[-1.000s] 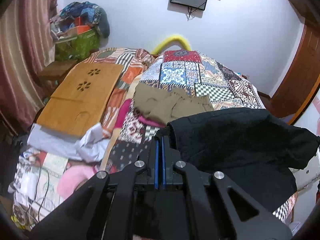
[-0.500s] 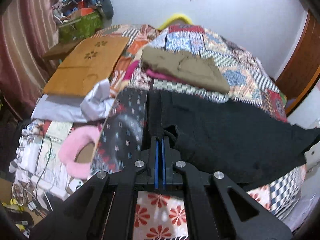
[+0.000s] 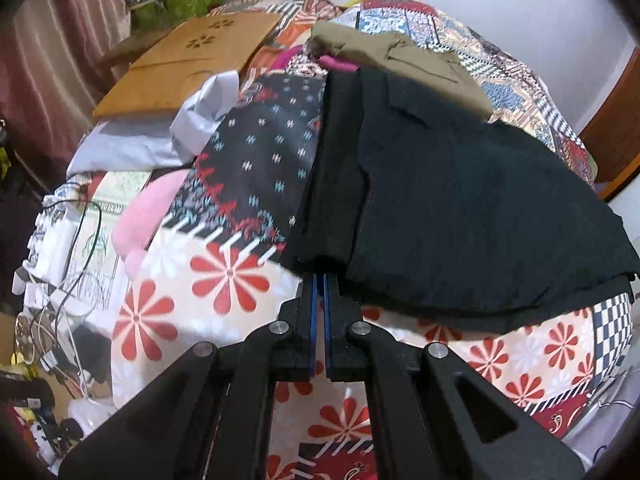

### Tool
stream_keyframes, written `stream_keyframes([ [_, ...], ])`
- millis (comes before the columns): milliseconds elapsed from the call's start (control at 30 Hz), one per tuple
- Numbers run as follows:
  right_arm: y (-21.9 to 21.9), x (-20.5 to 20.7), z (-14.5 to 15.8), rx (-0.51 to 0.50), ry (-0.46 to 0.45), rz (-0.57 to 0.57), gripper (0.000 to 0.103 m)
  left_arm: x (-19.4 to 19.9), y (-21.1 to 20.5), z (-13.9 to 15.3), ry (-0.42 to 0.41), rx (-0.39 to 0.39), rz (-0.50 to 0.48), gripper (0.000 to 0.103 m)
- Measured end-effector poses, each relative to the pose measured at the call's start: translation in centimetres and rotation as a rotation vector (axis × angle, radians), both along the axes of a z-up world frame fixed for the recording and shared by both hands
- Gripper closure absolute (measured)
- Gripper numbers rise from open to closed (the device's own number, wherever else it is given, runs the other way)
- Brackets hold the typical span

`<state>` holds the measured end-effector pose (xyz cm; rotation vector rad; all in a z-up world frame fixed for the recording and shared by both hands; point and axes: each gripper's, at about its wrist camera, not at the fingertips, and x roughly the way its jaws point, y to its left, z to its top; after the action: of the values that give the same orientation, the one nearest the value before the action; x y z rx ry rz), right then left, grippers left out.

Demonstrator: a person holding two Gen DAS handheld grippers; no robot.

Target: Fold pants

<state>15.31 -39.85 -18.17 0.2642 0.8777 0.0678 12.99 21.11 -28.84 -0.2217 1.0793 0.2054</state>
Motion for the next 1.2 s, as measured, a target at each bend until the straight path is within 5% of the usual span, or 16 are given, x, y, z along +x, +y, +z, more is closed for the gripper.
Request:
stream_keyframes([
  [233,-0.1,-1.4,-3.1,-0.014,0.097,0.026,0.086,-0.6,-0.2,2.0,-0.002,0.061,0.003,0.101],
  [500,-1.3,-1.9,-2.7,-0.079,0.126,0.031,0.060,0.6,-2.3,7.2,-0.080,0.123,-0.025,0.099],
  [600,-2.1,-2.2,-2.3,-0.101,0.128,0.033,0.059,2.6,-4.0,8.5,-0.103,0.126,-0.056,0.094],
  [800,-3.3,-2.2,-1.2,-0.138,0.124,0.030,0.059,7.7,-9.3,9.9,-0.137,0.092,-0.153,0.074],
  [1200,-5.1,0.7,-1.5,0.016,0.109,-0.002,0.059,17.9,-26.1,8.9,-0.156,0.035,-0.465,0.060],
])
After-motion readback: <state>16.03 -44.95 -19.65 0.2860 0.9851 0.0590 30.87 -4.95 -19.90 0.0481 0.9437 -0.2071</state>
